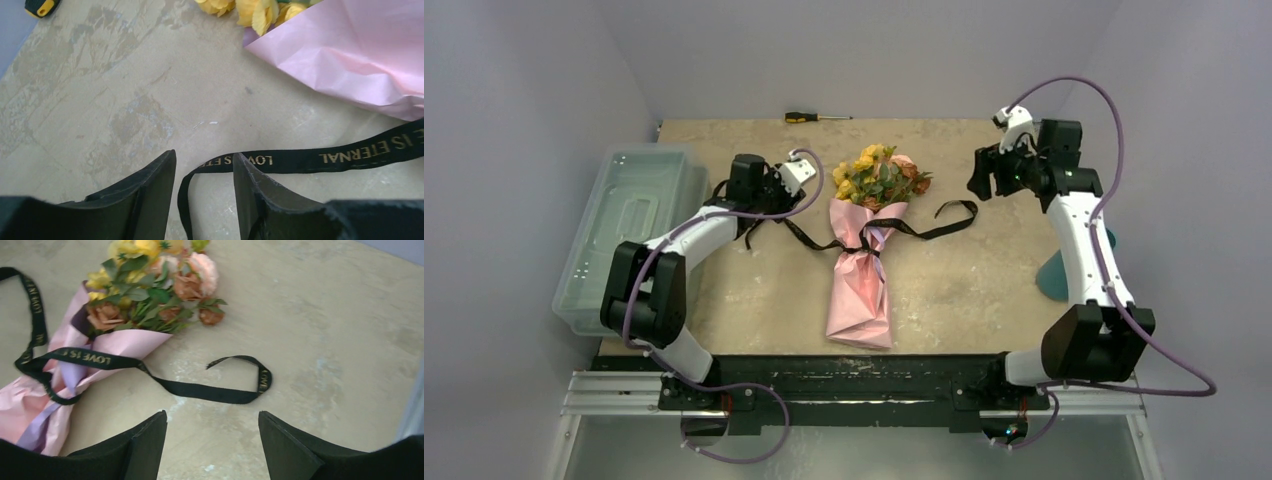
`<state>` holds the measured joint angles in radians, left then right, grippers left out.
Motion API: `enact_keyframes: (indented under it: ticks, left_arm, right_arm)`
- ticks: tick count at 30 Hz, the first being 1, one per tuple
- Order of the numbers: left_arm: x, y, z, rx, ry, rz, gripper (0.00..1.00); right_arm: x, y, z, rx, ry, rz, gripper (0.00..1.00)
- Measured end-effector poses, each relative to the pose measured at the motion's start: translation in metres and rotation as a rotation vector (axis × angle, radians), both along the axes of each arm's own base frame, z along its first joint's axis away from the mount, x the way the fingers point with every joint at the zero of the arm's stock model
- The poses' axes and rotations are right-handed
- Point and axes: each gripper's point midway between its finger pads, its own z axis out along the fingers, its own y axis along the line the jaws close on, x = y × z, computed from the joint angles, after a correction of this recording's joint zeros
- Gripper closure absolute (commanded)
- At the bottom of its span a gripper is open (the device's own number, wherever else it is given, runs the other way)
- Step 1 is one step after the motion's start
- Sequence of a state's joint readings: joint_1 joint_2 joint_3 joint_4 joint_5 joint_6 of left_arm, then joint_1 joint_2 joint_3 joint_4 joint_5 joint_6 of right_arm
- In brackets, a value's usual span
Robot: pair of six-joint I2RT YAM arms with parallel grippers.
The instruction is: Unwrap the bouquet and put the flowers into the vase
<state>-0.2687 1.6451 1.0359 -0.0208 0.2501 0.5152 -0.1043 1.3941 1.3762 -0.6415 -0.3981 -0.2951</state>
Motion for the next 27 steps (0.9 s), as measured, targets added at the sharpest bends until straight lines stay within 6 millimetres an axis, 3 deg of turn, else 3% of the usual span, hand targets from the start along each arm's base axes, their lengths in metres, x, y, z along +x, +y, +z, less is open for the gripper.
enact_keyframes:
  ticks: [8, 12, 14, 21, 25, 27]
  left_arm:
    - [-0.017, -0.025, 0.024, -0.128, 0.016, -0.083, 0.51]
    - [-0.022, -0.035, 0.025, -0.155, 0.032, -0.105, 0.52]
    - [-0.023, -0.037, 0.025, -0.157, 0.035, -0.111, 0.52]
    - [-0.026, -0.037, 0.022, -0.154, 0.052, -0.11, 0.47]
    - [-0.029, -0.036, 0.019, -0.151, 0.067, -0.108, 0.39]
    - [-0.029, -0.036, 0.019, -0.151, 0.071, -0.102, 0.37]
  right_arm:
    - [-0.009, 0.079, -0.03, 0.086, 0.092, 0.308, 0.34]
    - [-0.011, 0.116, -0.063, 0.113, 0.171, 0.452, 0.35]
    - [-0.011, 0.126, -0.086, 0.12, 0.22, 0.499, 0.35]
    - [-0.008, 0.132, -0.158, 0.114, 0.382, 0.543, 0.34]
    - [-0.01, 0.14, -0.181, 0.107, 0.427, 0.569, 0.38]
    - [-0.011, 0.144, -0.188, 0.106, 0.436, 0.581, 0.48]
